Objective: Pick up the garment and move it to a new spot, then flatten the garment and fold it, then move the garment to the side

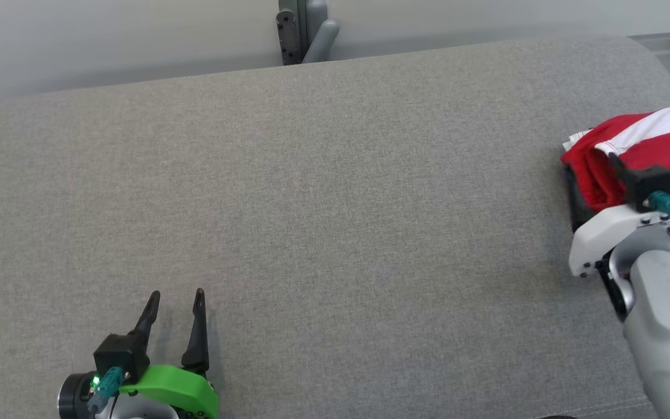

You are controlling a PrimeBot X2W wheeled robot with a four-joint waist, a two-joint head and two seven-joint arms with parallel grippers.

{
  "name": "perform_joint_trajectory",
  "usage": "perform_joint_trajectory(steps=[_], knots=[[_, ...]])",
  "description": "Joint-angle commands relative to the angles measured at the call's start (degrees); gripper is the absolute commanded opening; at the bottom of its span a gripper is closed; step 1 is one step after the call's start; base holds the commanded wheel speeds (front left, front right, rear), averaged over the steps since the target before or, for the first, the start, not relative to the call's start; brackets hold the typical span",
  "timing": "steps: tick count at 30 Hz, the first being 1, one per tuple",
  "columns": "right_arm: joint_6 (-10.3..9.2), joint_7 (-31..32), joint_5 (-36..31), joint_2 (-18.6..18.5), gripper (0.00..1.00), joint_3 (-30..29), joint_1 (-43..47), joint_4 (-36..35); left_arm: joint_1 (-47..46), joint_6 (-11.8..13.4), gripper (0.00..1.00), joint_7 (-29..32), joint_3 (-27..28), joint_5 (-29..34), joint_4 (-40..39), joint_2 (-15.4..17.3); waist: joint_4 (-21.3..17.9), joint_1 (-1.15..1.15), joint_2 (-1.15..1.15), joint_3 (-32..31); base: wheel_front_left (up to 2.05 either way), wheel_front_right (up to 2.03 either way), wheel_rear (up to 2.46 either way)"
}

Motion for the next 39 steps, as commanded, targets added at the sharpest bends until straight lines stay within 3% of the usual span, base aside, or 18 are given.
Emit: perform_joint_trajectory(steps=[1, 9, 17, 39], knots=[[-0.1, -0.13, 0.72, 1.2, 1.0, -0.12, 2.44, -2.33, 0.69, 0.35, 1.0, 0.04, 0.39, -0.3, -0.17, 0.24, 0.36, 0.0, 0.0, -1.14, 0.0, 0.0, 0.0], [-0.1, -0.13, 3.23, 8.42, 1.0, 1.72, 11.72, -8.6, 1.57, 0.58, 1.0, 0.05, 1.51, -0.9, -0.16, 0.24, 1.11, 0.0, 0.0, -2.95, 0.0, 0.0, 0.0], [-0.1, -0.13, 5.56, 12.19, 1.0, 2.07, 17.53, -11.69, 3.03, 0.96, 1.0, 0.04, 1.99, -1.48, 0.26, 0.24, 1.73, 0.0, 0.0, -5.48, 0.0, 0.0, 0.0], [-0.09, -0.14, 8.12, 12.93, 1.0, 2.68, 23.54, -16.28, 6.27, 2.14, 1.0, 0.04, 3.58, -2.04, 0.96, 0.24, 2.32, 0.0, 0.0, -11.12, 0.0, 0.0, 0.0]])
